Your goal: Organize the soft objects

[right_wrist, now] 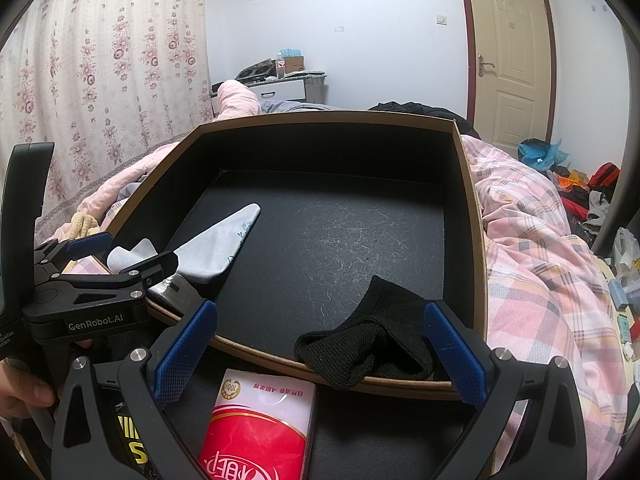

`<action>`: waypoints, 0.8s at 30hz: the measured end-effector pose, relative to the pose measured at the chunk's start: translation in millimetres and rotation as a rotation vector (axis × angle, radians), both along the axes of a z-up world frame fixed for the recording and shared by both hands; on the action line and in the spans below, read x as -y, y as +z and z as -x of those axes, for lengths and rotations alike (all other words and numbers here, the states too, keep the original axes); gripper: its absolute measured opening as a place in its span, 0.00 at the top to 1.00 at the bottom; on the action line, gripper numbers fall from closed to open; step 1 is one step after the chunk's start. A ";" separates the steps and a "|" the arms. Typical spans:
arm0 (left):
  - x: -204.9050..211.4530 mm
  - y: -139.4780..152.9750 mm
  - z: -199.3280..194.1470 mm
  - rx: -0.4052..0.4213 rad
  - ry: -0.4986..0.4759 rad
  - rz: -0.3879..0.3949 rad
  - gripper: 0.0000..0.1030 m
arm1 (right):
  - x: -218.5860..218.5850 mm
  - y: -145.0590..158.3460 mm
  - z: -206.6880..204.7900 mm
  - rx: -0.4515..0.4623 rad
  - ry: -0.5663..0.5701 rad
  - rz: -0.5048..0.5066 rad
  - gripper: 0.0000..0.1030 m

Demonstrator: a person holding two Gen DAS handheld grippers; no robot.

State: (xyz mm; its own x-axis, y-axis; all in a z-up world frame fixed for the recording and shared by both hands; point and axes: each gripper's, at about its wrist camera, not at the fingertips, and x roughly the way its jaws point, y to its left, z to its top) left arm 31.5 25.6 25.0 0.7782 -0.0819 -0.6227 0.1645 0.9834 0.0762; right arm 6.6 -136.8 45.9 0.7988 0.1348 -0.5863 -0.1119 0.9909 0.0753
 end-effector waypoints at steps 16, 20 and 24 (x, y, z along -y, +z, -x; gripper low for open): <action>-0.3 0.3 0.6 0.000 0.000 0.001 0.00 | -0.6 -0.2 -0.4 0.000 0.000 0.000 0.01; 0.1 0.2 0.4 0.000 0.000 0.002 0.00 | 1.3 1.2 -1.3 -0.011 0.013 -0.004 0.01; -0.4 0.3 0.5 -0.002 -0.002 0.000 0.00 | 2.8 5.0 -6.7 -0.063 0.024 -0.014 0.01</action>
